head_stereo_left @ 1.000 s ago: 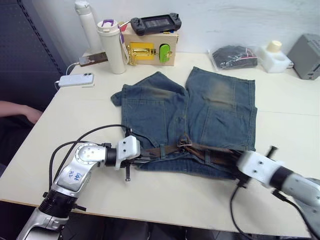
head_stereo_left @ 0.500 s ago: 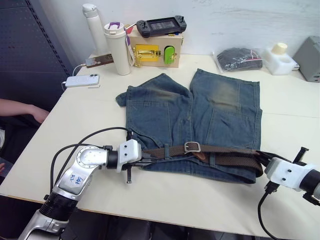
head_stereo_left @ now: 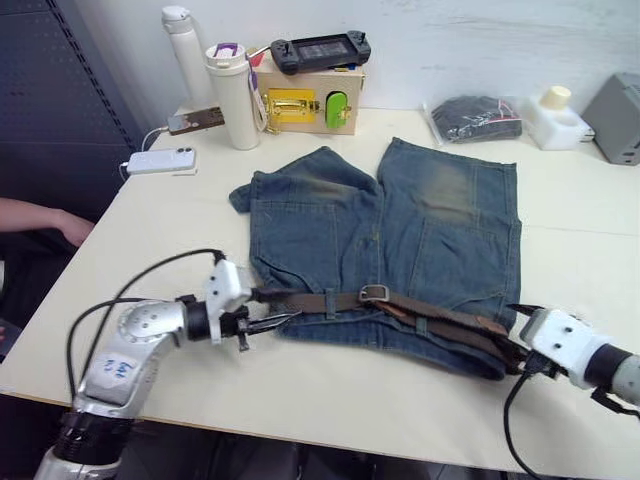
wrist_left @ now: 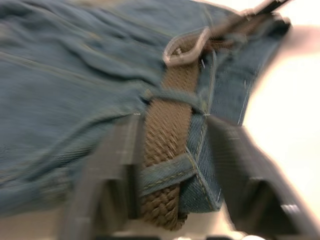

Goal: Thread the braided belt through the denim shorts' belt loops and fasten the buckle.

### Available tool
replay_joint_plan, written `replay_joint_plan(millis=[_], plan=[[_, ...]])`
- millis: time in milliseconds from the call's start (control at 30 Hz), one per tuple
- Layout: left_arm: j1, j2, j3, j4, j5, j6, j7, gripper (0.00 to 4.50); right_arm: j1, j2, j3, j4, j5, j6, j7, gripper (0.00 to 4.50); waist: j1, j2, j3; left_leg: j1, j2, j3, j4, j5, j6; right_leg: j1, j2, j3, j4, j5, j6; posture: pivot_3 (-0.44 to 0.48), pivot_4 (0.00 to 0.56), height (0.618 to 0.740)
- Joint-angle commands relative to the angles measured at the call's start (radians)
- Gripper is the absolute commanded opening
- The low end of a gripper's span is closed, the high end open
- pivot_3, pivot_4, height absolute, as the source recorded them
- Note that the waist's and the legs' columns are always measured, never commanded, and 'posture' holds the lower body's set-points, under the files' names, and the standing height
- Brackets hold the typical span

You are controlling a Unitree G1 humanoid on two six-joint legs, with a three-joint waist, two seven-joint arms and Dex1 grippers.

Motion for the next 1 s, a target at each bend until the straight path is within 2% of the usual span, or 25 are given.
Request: replay_joint_plan(millis=[33,67,200,367,600,1000], plan=[[0.034,0.046,0.147,-0.107,-0.153,0.107,0.02,3.92,-0.055,-0.062,-0.153,-0.03,0.246,0.202,0.12,4.5,-0.002,0.0,0.0,0.0,0.0,0.0,0.0,0.0,0.0,0.0,0.0,0.0,0.0,0.0,0.0,0.0,0.15,0.645],[0.04,0.054,0.17,-0.118,-0.172,0.124,0.027,4.42,-0.073,-0.072,-0.173,-0.027,0.287,0.244,0.128,4.5,-0.002,0.0,0.001,0.0,0.0,0.0,0.0,0.0,0.0,0.0,0.0,0.0,0.0,0.0,0.0,0.0,0.15,0.645],[0.071,0.092,0.266,-0.128,-0.217,0.163,0.035,4.48,-0.184,-0.094,-0.23,0.017,0.436,0.383,0.12,4.5,-0.003,0.001,0.001,0.0,0.001,0.0,0.0,0.0,0.0,0.0,0.0,0.0,-0.001,0.0,0.0,0.0,0.15,0.645],[0.131,0.137,0.327,-0.141,-0.148,0.121,0.043,4.48,-0.34,-0.071,-0.2,0.085,0.516,0.468,0.027,4.5,-0.004,0.002,0.003,-0.001,0.001,0.002,0.001,-0.001,0.001,0.0,-0.001,0.0,-0.003,0.0,-0.001,0.0,0.15,0.645],[0.129,0.117,0.317,-0.154,-0.145,0.115,0.084,4.48,-0.369,-0.053,-0.127,0.092,0.493,0.457,-0.027,4.5,-0.001,0.003,0.004,-0.001,0.001,0.002,0.001,-0.002,0.003,0.001,-0.001,0.001,-0.006,0.0,-0.001,0.0,0.15,0.645],[0.123,0.118,0.307,-0.164,-0.156,0.124,0.102,4.48,-0.349,-0.048,-0.109,0.078,0.499,0.456,-0.052,4.5,-0.003,0.004,0.005,-0.001,0.001,0.002,0.001,-0.002,0.003,0.001,-0.001,0.001,-0.006,0.0,0.0,0.0,0.15,0.645]])
